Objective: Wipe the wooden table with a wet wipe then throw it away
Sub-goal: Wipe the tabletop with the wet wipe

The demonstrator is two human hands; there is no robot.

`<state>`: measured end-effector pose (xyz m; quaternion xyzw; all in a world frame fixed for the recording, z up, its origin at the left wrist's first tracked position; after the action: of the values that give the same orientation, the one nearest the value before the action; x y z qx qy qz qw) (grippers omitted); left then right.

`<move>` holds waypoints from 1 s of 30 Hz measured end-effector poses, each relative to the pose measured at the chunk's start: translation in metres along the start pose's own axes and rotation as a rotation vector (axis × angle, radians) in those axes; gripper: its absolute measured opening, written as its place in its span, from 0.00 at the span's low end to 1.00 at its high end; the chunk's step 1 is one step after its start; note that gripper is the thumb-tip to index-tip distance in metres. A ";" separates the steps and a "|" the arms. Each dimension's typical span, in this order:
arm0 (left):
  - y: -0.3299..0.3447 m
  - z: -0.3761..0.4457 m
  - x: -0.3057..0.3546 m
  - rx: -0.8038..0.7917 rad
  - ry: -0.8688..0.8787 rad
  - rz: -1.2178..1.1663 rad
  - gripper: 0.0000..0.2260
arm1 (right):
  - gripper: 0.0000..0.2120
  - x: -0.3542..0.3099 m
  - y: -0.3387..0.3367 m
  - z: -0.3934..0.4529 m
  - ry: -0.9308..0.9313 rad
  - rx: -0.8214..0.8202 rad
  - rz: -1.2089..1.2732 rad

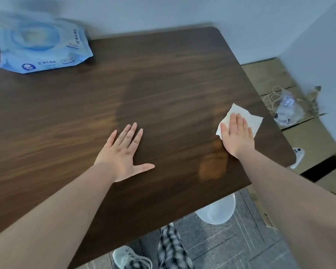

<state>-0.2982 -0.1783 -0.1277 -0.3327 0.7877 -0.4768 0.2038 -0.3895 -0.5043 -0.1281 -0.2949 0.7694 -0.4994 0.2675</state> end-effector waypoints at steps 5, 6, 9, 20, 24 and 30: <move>-0.003 0.000 0.002 -0.013 -0.003 0.004 0.46 | 0.30 0.022 -0.001 -0.004 0.040 -0.009 0.003; -0.004 0.000 0.002 -0.013 -0.003 0.005 0.46 | 0.30 0.024 -0.001 -0.006 0.042 -0.007 0.005; -0.005 -0.001 0.003 0.004 -0.001 0.011 0.47 | 0.30 0.030 0.002 -0.012 0.039 -0.005 0.001; 0.020 -0.077 -0.035 0.030 -0.169 -0.089 0.38 | 0.31 -0.034 0.039 -0.090 -0.207 -0.077 -0.167; 0.043 -0.128 -0.079 0.045 -0.311 -0.176 0.38 | 0.31 -0.090 0.057 -0.118 -0.340 -0.070 -0.185; 0.095 -0.228 -0.152 0.037 -0.563 -0.277 0.42 | 0.29 -0.199 0.097 -0.170 -0.601 -0.138 -0.229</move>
<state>-0.3694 0.1025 -0.1056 -0.5521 0.6386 -0.4036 0.3529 -0.3922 -0.2249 -0.1341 -0.5311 0.6499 -0.3638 0.4040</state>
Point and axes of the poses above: each hand's wrist, its own z-axis towards the middle knuckle, its own y-axis out of the palm, x = y × z, the point moved 2 cm from there along z, towards the middle knuckle, and after that the axes turned 5 degrees about z, right-handed, at the moved point
